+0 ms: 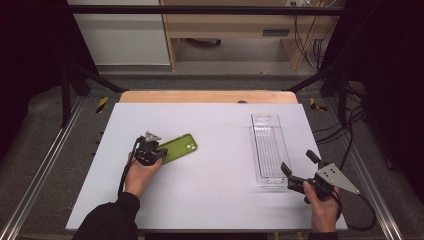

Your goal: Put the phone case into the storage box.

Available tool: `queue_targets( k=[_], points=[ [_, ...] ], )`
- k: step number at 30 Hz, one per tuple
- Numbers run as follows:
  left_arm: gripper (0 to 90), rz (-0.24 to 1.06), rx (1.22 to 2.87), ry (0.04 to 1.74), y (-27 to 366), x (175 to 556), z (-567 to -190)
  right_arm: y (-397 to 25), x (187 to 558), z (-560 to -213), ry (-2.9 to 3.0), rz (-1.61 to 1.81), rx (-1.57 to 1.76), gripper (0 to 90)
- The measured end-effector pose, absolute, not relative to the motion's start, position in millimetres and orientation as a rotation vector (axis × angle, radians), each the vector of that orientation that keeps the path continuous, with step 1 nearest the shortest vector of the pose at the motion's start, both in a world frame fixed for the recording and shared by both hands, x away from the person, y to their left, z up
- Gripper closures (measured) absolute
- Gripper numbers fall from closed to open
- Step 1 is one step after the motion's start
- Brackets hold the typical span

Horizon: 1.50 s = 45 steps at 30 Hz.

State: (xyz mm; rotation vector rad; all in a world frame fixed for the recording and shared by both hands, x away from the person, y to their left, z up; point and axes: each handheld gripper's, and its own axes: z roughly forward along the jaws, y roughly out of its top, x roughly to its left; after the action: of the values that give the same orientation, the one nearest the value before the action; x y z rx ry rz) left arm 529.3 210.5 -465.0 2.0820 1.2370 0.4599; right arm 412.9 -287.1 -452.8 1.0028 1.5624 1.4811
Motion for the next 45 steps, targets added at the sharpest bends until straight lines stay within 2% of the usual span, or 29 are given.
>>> queue_targets(
  k=[13, 45],
  points=[
    [90.0, 0.381, 2.099, 1.318, 221.7, 512.7, -464.5, -288.2, 412.9, -454.1, 1.559, 1.494, 1.018, 3.2],
    [90.0, 0.268, 2.206, 1.203, 259.0, 423.8, -461.5, -286.6, 412.7, -455.1, 1.564, 1.452, 1.011, 3.1]
  ],
)
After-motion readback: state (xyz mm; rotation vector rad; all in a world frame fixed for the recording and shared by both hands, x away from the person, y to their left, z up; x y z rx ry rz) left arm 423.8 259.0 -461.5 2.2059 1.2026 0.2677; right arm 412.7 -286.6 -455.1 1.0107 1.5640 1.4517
